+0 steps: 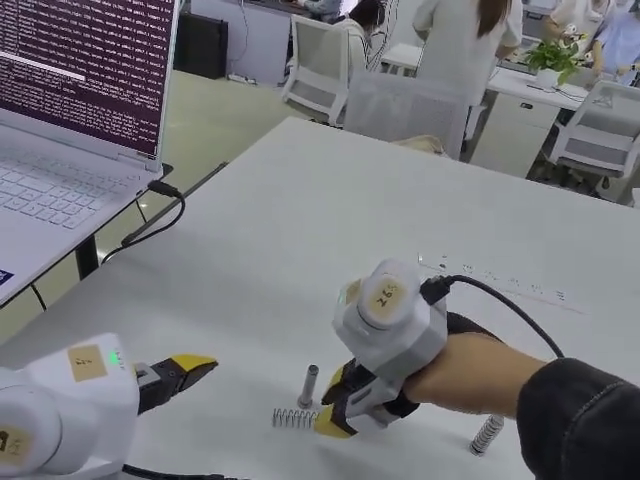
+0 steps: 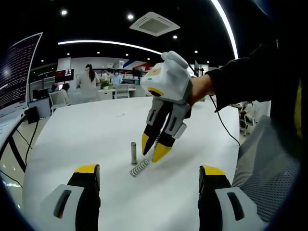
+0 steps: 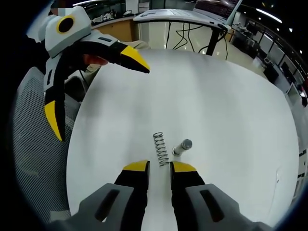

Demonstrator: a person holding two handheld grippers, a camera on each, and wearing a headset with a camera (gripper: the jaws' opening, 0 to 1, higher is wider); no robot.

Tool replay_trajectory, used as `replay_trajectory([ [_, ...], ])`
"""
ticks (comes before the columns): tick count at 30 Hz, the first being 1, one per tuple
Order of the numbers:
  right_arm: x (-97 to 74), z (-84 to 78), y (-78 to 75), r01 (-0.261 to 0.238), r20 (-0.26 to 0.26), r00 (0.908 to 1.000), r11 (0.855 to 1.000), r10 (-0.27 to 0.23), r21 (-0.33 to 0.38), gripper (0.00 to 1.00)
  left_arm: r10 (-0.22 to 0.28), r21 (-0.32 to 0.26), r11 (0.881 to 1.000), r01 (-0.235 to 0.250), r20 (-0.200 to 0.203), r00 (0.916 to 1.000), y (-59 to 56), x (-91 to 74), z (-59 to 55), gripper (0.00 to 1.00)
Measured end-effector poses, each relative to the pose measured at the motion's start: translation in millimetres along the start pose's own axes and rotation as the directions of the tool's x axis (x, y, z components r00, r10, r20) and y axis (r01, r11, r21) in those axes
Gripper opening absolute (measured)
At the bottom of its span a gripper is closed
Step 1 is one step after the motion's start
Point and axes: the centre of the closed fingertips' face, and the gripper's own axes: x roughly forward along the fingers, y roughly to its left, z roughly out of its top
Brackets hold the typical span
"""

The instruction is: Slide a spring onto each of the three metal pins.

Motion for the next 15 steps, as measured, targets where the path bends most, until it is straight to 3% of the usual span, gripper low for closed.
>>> replay_trajectory([
  [15, 14.4, -4.9, -2.8, -0.002, -0.015, 0.9999, 1.0, 0.002, -0.009, 0.14, 0.004, -0.015, 1.0, -0.004, -0.012, 0.9999, 1.8, 0.5, -4.9, 0.82],
])
